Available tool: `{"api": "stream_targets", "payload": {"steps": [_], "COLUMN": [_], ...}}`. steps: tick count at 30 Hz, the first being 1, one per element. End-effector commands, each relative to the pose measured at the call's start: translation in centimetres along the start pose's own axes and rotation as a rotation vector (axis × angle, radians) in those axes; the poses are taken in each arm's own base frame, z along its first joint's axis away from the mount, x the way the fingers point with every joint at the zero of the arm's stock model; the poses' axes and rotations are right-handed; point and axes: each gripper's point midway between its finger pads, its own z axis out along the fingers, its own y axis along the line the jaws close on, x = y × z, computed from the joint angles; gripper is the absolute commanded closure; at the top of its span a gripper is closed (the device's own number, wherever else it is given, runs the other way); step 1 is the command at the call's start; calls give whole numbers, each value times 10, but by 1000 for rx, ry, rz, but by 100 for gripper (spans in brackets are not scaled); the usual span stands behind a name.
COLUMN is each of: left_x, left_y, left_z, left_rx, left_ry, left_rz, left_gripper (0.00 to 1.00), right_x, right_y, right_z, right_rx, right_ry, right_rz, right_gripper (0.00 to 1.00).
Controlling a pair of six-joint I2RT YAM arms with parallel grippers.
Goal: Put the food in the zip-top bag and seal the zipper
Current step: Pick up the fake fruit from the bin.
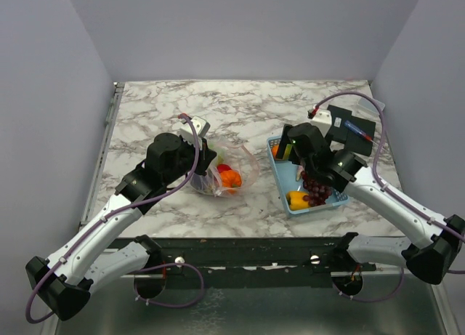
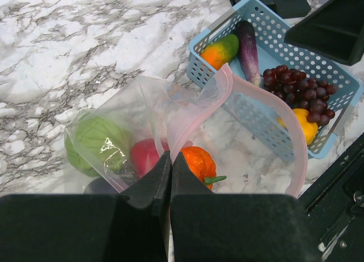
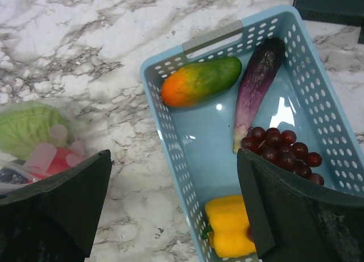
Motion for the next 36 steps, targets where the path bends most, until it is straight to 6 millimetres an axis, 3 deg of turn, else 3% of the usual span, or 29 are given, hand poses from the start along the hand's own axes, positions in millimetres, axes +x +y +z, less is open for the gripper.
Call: {"api": "stream_targets", "payload": {"steps": [1,5,10,25,36], "left_x": [-8,-8,-6,-7,-6], "left_y": [1,2,3,2,2], "left_z": [-1,0,-1,-1,-1], "left_rx": [-11,-13,-18,-13,-12], "left_ry": [-21,-20,-16,-18,-13], "left_rz": [3,6,7,8,9], "left_gripper": [100,100,100,100,100], "right_x": [17,34,42,53,63], "right_y": [-1,-11,-18,-37,-40], "right_z": [27,58,81,120,140], "right_rx": [-7,-6,22,114,144], "right_ry": [73,157,166,134,141], "right_rz": [76,174,289,644,776], "right_gripper": [4,3,3,12,16]}}
